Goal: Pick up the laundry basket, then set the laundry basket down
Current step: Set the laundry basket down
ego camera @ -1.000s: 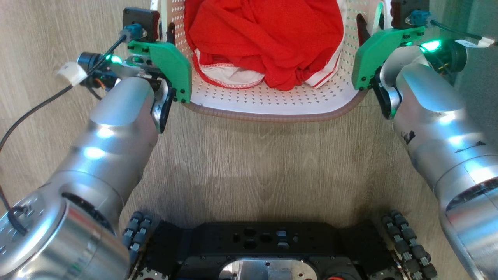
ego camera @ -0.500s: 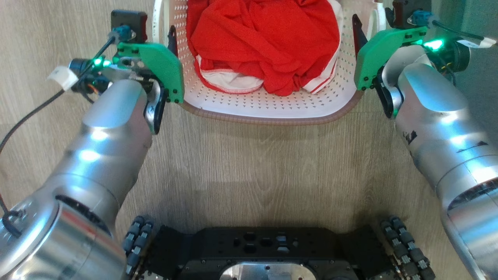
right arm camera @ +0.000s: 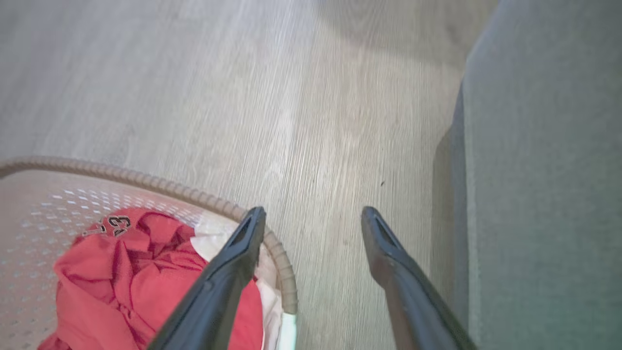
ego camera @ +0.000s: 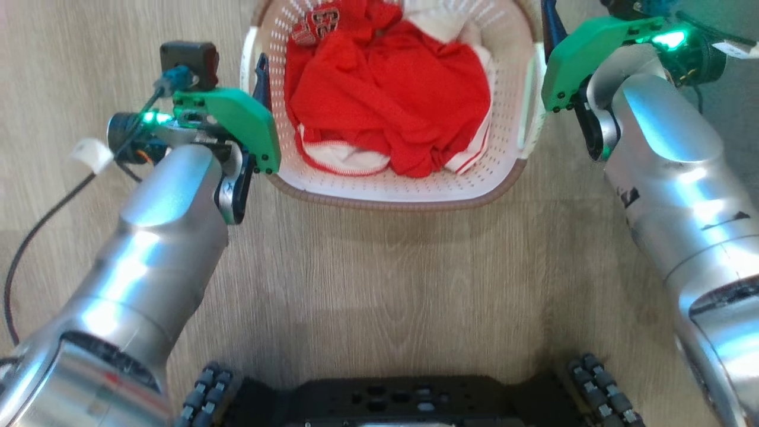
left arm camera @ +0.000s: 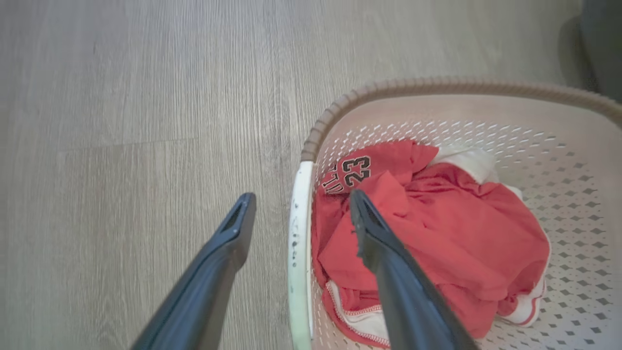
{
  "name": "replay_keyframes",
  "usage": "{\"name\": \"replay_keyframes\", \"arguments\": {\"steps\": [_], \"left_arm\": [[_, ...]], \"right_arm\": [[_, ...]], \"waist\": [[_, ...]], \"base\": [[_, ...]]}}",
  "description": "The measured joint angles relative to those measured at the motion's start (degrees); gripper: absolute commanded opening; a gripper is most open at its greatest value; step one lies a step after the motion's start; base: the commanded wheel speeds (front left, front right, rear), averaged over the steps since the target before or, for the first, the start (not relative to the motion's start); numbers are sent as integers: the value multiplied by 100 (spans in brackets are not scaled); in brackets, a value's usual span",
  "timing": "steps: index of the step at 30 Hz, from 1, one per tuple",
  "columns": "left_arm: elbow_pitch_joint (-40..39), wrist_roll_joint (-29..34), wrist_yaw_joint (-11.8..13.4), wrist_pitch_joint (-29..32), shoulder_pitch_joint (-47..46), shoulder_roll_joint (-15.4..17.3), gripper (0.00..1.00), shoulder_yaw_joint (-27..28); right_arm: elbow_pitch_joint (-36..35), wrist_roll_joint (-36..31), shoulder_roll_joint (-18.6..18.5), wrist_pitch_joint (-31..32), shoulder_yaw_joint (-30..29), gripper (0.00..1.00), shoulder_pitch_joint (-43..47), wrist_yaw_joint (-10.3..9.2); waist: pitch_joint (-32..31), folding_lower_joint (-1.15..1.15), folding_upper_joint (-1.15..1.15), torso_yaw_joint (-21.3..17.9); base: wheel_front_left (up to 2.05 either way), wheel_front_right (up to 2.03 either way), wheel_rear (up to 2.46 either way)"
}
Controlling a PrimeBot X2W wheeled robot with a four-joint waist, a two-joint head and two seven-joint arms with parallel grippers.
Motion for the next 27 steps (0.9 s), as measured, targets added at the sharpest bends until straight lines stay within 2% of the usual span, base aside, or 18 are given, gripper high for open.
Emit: {"name": "replay_keyframes", "arguments": {"steps": [10,16,22,27], "left_arm": [[-1366,1059,138,1,1201,148,100,1125],[-2097,1635,158,1,1963,180,100,1729],[-2969,2156,71,1,2930,170,100,2383],[-3679,2497,-132,1,3679,86,100,2832]], "right_arm": [[-1241,-556,1,0,-671,100,1268,0],[-1945,-612,3,0,-814,100,1953,0],[-2681,-599,8,0,-1016,100,2935,0],[-3286,-594,14,0,-1198,100,3600,0]], "waist": [[-862,0,0,-62],[-1370,0,0,-86],[-2018,0,0,-96],[-2549,0,0,-90]], "base": [[0,0,0],[0,0,0],[0,0,0],[0,0,0]]}}
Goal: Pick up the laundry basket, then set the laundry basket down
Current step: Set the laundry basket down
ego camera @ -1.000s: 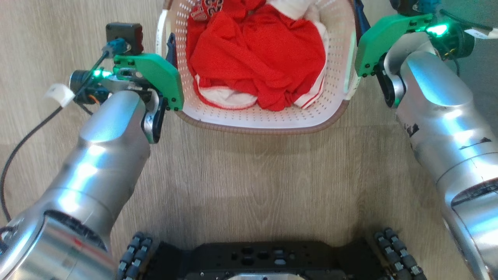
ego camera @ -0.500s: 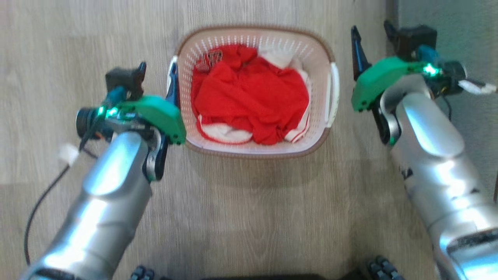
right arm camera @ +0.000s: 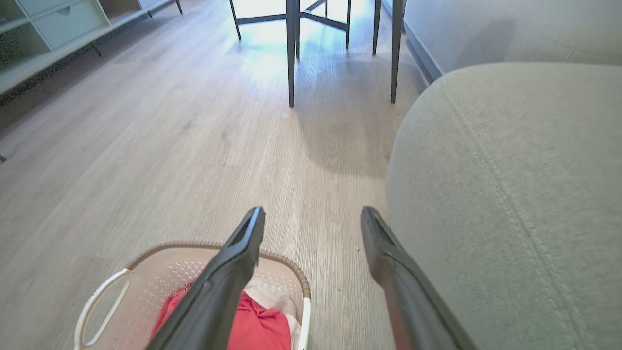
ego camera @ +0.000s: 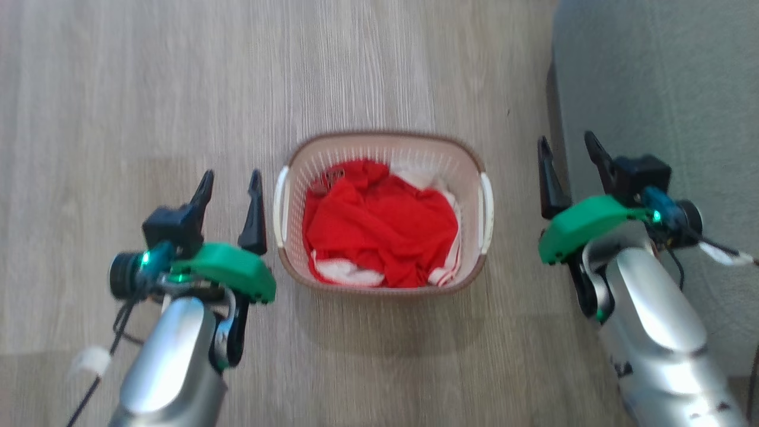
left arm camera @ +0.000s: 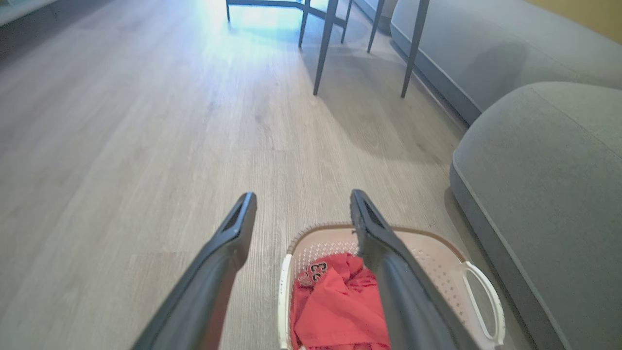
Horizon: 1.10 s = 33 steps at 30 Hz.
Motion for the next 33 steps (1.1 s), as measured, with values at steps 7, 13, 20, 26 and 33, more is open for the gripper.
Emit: {"name": "replay_keyframes", "arguments": {"steps": [7,13,20,26,33], "left_arm": [[-610,333,-111,0,837,-122,100,458],[-935,502,-110,0,1480,-174,100,737],[-1399,637,-91,0,2165,-208,100,987],[-1635,687,-91,0,2598,-253,100,1136],[-1707,792,-91,0,2822,-263,100,1188]], "right_arm": [[-700,-2,13,0,-249,100,726,0],[-1166,-43,47,0,-431,100,1391,0],[-1700,-43,53,0,-501,100,2057,0],[-2095,-42,62,0,-589,100,2454,0],[-2187,-41,123,0,-611,100,2802,0]], "waist": [[-661,0,0,8],[-1135,0,0,11],[-1566,0,0,25],[-1801,0,0,27],[-1988,0,0,30]], "base": [[0,0,0],[0,0,0],[0,0,0],[0,0,0],[0,0,0]]}}
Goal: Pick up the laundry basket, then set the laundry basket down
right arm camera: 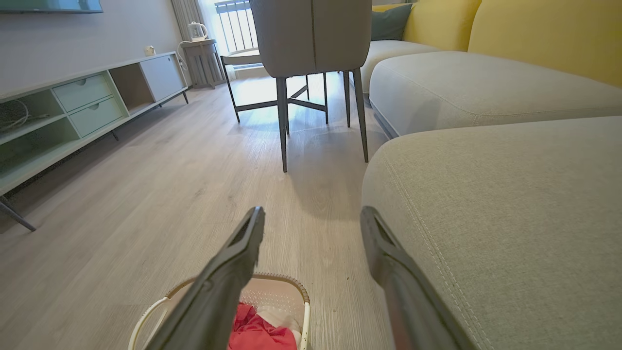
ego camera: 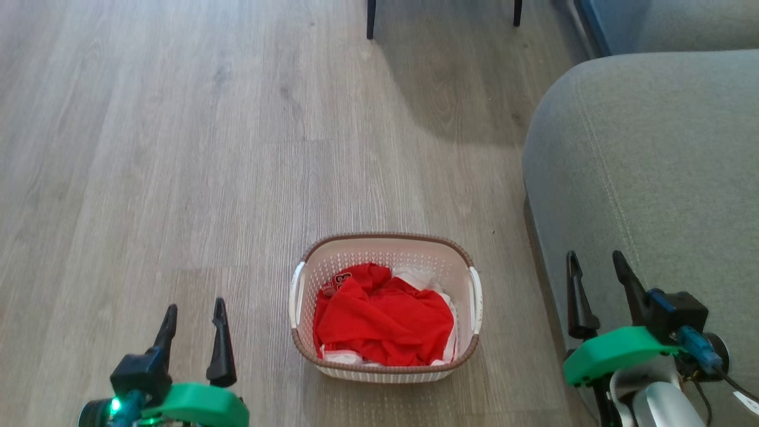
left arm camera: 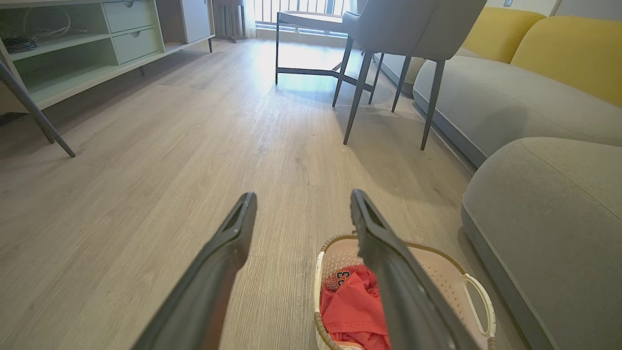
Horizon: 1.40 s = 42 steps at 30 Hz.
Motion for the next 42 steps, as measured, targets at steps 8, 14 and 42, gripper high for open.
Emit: {"name": "replay_keyframes", "arguments": {"steps": [8,14,42], "left_arm": [[-31,52,-11,0,94,-3,100,115],[-31,74,-55,0,93,-9,100,125],[188,193,-102,1,98,-30,0,127]], "right_arm": [[-30,8,1,0,-1,100,110,0],[-30,19,1,0,-1,100,109,0],[122,49,12,9,4,0,121,0]], "waist": [[-112,0,0,-12],[-111,0,0,-14],[-107,1,0,13]], "base": [[0,0,0],[0,0,0],[0,0,0]]}}
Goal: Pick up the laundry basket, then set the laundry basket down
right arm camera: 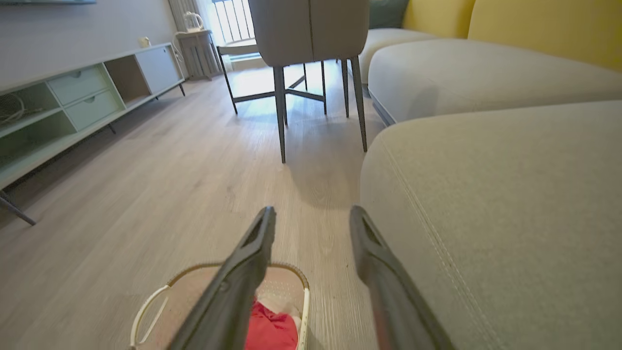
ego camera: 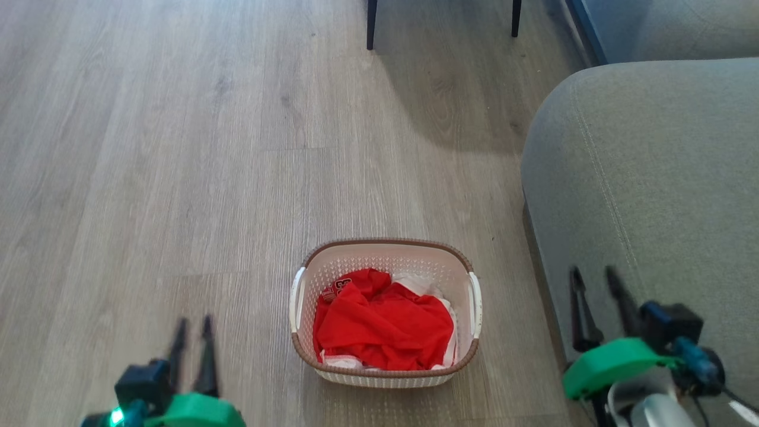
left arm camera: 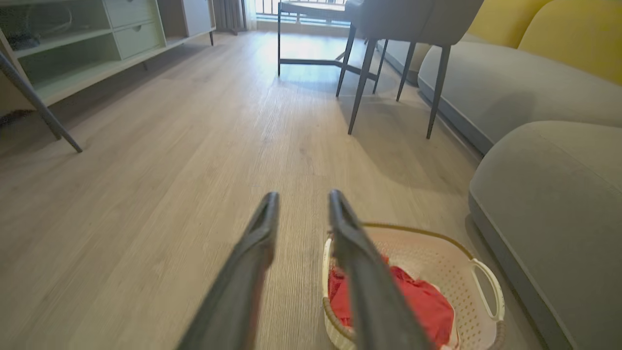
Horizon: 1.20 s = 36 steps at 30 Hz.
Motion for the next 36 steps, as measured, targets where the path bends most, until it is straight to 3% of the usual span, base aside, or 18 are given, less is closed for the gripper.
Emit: {"name": "replay_keyframes", "arguments": {"steps": [5,36], "left_arm": [[421,-66,0,36,154,-2,0,-4],[441,-2007,-209,531,-63,-8,0,189]], "right_arm": [[388,54,19,19,11,0,253,0],[391,2022,11,426,-130,0,180,0]], "waist": [[0,0,0,-1],[2,0,0,-39]], "base": [[0,0,0],[0,0,0]]}}
